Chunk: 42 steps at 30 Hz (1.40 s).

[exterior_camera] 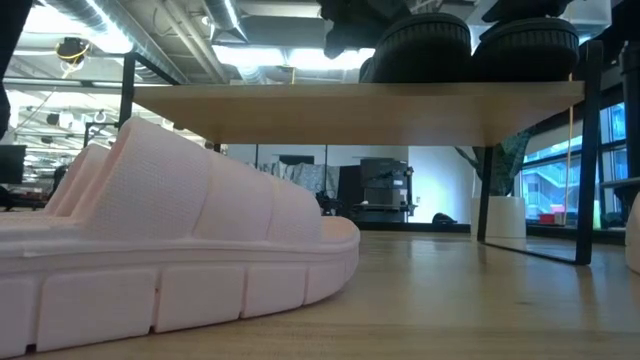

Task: Pick and place slides into the shelf
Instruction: Put the black slides on the shelf

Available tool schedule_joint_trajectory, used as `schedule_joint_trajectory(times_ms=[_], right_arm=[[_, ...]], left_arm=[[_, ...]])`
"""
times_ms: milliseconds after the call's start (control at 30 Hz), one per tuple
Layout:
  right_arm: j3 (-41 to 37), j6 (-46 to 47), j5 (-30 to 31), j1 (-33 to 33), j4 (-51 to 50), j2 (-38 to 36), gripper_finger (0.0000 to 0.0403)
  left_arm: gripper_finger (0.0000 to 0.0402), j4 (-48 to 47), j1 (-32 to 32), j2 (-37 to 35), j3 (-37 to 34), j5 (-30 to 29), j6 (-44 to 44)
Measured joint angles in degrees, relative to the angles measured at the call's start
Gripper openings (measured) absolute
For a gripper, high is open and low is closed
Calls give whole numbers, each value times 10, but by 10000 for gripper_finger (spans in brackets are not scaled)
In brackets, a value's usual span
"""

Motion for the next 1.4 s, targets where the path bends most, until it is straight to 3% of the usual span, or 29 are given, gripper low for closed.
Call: schedule_joint_trajectory(times_ms=[533,1400], right_arm=[[0,0,0,0,0,0,159],[0,-3,0,0,0,0,159]], left_arm=[[119,32,-6,9,0,24,-2],[119,59,10,19,-1,1,-16]])
